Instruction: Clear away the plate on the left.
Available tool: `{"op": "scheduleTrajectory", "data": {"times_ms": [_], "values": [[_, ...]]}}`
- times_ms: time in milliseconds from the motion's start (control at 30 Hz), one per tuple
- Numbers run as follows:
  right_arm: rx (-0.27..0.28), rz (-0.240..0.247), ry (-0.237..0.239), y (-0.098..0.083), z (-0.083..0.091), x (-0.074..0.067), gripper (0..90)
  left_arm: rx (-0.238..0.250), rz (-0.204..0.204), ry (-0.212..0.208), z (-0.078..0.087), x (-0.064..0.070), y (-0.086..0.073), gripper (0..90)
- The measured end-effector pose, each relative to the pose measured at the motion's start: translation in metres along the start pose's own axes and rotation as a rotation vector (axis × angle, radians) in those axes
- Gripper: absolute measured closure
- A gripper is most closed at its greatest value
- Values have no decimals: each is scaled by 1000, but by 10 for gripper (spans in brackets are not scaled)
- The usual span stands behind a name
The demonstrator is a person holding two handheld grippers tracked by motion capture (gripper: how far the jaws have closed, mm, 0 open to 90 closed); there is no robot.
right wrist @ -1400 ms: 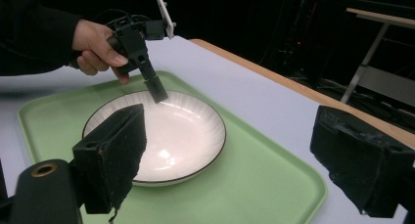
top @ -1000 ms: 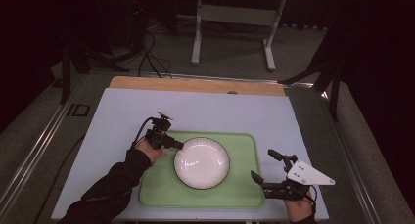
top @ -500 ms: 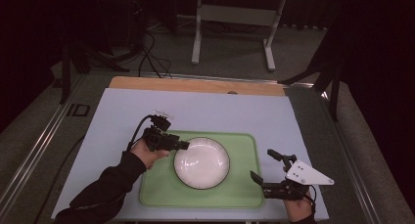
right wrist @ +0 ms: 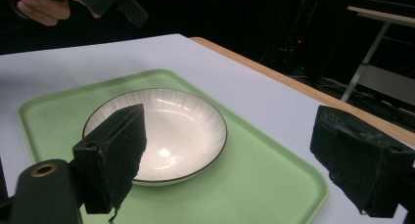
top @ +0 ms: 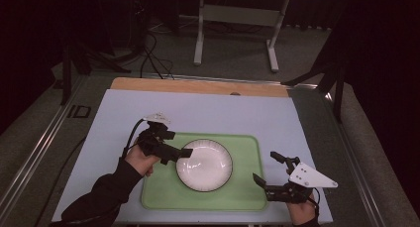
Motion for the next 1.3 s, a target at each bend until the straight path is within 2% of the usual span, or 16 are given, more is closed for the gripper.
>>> {"op": "scheduleTrajectory", "data": {"times_ms": [67, 267, 500, 567, 633, 700, 800, 933, 1000, 1133, 1300], "values": [[0, 1, 0, 0, 0, 0, 133, 20, -16, 2, 5, 2, 0, 4], [-5, -1, 1, -1, -1, 0, 133, 30, -48, 21, 21, 7, -4, 4], [-8, -1, 0, -1, -2, -1, 133, 63, -58, 12, 39, 15, -9, 4], [-9, -2, 0, -1, -2, -1, 133, 62, -63, 9, 42, 16, -12, 4], [-10, 1, -1, -2, -2, -1, 133, 41, -63, 4, 45, 18, -17, 4], [-11, 3, -2, -1, -2, -1, 133, 49, -76, 4, 48, 20, -23, 4], [-10, 3, -2, -2, -2, -1, 133, 58, -87, -7, 51, 24, -30, 5], [-13, 6, -2, -2, -3, -1, 133, 67, -110, 3, 54, 25, -38, 5], [-13, 6, -1, -2, -3, -1, 133, 119, -136, 1, 57, 25, -40, 5], [-14, 9, -1, -2, -3, -2, 133, 111, -141, -30, 57, 24, -48, 5], [-16, 7, -3, -2, -3, -1, 133, 88, -129, -34, 54, 18, -63, 5]]}}
Point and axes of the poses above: each handheld gripper's, and its own axes: z roughly backward along the jaws, y roughly out of its top, x roughly to its right, the point moved 5 cm from there along -z, roughly forward along the jaws, and after that the axes turned 9 degrees about x, right-handed, at the moved point
